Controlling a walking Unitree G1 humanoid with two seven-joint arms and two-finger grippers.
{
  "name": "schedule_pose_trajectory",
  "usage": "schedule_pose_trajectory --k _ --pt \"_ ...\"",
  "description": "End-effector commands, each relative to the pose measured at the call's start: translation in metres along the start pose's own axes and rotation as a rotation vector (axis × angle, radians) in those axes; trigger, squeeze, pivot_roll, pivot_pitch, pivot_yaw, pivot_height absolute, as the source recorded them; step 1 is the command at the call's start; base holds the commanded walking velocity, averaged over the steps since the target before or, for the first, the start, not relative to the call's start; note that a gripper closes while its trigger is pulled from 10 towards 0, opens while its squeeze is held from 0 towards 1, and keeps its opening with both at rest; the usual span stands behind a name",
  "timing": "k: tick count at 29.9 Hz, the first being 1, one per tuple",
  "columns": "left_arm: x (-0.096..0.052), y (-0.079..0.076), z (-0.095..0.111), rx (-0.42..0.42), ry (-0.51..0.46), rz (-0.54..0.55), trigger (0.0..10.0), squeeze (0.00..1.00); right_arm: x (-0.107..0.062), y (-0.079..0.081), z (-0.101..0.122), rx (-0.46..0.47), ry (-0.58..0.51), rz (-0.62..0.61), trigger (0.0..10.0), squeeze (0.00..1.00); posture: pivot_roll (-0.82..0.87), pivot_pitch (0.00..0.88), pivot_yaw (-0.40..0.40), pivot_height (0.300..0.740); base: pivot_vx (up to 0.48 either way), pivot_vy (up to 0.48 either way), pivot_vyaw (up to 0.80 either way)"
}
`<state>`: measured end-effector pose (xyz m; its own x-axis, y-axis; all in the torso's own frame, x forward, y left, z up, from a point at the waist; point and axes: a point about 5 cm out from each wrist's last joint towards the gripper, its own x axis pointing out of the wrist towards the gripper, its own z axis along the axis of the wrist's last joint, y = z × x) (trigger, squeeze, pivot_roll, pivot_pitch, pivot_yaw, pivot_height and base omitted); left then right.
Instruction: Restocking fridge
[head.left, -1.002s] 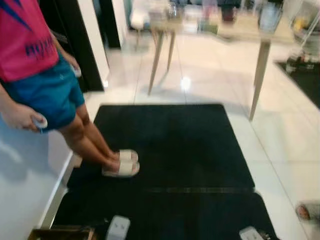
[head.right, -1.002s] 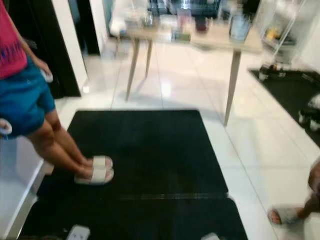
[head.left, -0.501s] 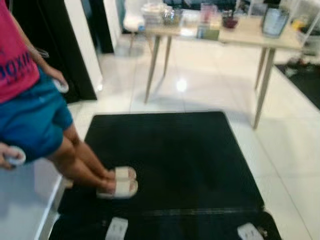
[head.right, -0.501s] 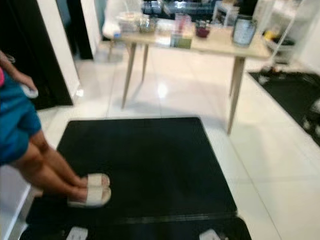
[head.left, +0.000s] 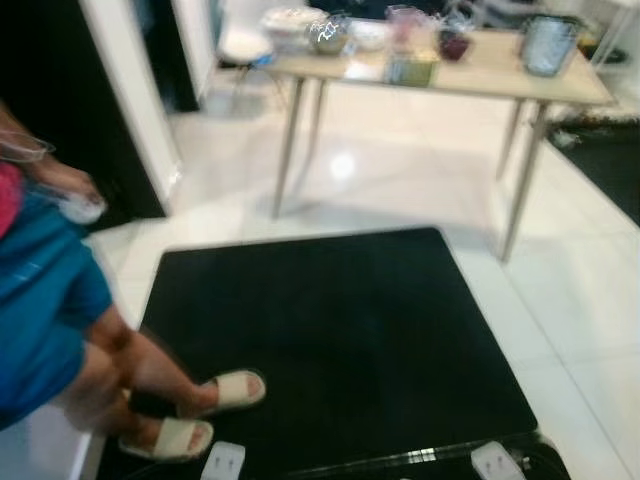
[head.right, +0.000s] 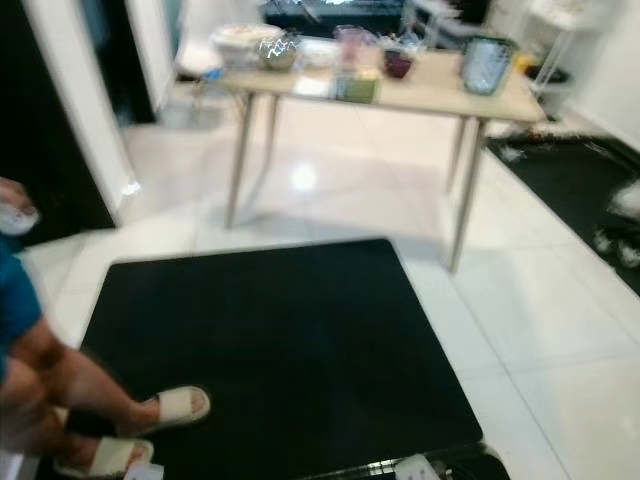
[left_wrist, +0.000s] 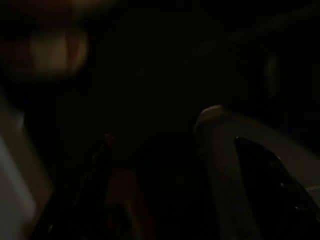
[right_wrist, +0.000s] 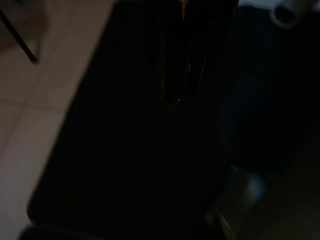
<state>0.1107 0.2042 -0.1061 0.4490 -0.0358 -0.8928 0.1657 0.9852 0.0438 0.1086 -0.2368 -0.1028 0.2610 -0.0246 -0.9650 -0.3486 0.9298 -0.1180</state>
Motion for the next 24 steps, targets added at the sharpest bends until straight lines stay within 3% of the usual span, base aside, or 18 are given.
schedule_pose_trajectory --k 1,6,24 --pt "-0.004 0.008 -0.014 -0.02 0.056 0.018 10.0 0.0 0.001 0.003 0.009 -0.003 -0.024 0.001 10.0 0.0 -0.09 0.0 -0.028 0.74 0.398 0.0 -0.78" --pt "-0.006 0.016 -0.013 -0.029 0.05 0.039 10.0 0.0 0.001 0.005 0.009 0.018 -0.031 -0.002 10.0 0.0 -0.08 0.0 -0.023 0.74 0.404 0.0 -0.78" --pt "-0.006 0.024 -0.007 -0.04 0.033 0.057 10.0 0.0 0.003 0.01 0.03 0.013 -0.086 -0.013 10.0 0.0 -0.04 0.0 -0.008 0.74 0.407 0.0 0.0"
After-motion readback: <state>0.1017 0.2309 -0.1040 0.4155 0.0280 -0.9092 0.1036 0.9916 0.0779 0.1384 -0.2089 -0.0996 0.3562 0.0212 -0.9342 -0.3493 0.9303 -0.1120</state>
